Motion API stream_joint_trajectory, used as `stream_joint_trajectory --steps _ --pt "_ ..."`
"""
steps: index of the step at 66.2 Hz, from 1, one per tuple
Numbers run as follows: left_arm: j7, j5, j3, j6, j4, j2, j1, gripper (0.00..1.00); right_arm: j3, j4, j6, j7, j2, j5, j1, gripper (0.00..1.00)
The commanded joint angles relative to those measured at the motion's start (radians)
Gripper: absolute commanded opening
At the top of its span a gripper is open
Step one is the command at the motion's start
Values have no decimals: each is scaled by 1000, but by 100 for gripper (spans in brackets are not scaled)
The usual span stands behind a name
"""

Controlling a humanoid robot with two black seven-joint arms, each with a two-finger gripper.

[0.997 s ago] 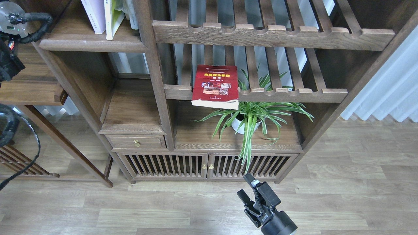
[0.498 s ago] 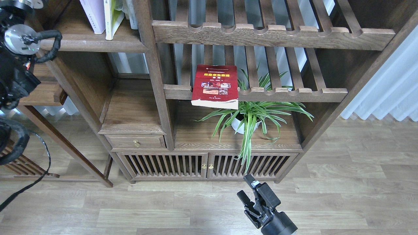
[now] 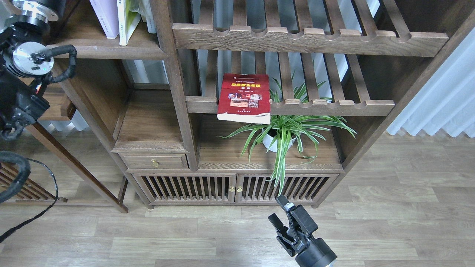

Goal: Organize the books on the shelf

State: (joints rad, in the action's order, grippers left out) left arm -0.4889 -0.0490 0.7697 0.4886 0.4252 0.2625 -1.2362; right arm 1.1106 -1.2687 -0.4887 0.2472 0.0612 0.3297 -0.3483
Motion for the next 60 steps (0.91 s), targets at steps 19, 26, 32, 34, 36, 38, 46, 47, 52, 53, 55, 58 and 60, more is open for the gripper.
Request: stream_joint_trajectory --steps 19,26,32,34,36,38,46,47,52,53,55,58,60 --pt "0 -144 125 0 270 135 210 99 0 0 0 0 0 0 0 100" --pt "0 -143 145 0 340 187 285 99 0 0 0 0 0 0 0 100" --pt "0 -141 149 0 398 213 346 99 0 0 0 0 0 0 3 100" --pt "0 -141 149 0 414 221 366 99 0 0 0 0 0 0 5 100" --pt "0 -141 149 0 429 227 388 99 1 0 0 0 0 0 6 100" --pt "0 -141 149 0 435 228 400 99 1 0 0 0 0 0 8 100" --pt "0 -141 143 0 451 230 474 99 29 -9 0 -2 3 2 35 100" --pt "0 -144 140 0 464 222 527 99 66 -23 0 -2 5 3 52 100" --pt "0 -146 140 0 489 212 599 99 86 -57 0 -3 8 3 60 100" --pt "0 -146 140 0 494 210 609 99 86 -61 0 -3 8 3 60 100" --pt "0 -146 142 0 498 207 624 99 86 -70 0 -3 9 3 61 100" --pt "3 -146 142 0 501 205 644 99 84 -77 0 -3 8 3 68 100" --pt "10 -146 142 0 501 205 658 99 78 -78 0 -3 8 2 74 100"
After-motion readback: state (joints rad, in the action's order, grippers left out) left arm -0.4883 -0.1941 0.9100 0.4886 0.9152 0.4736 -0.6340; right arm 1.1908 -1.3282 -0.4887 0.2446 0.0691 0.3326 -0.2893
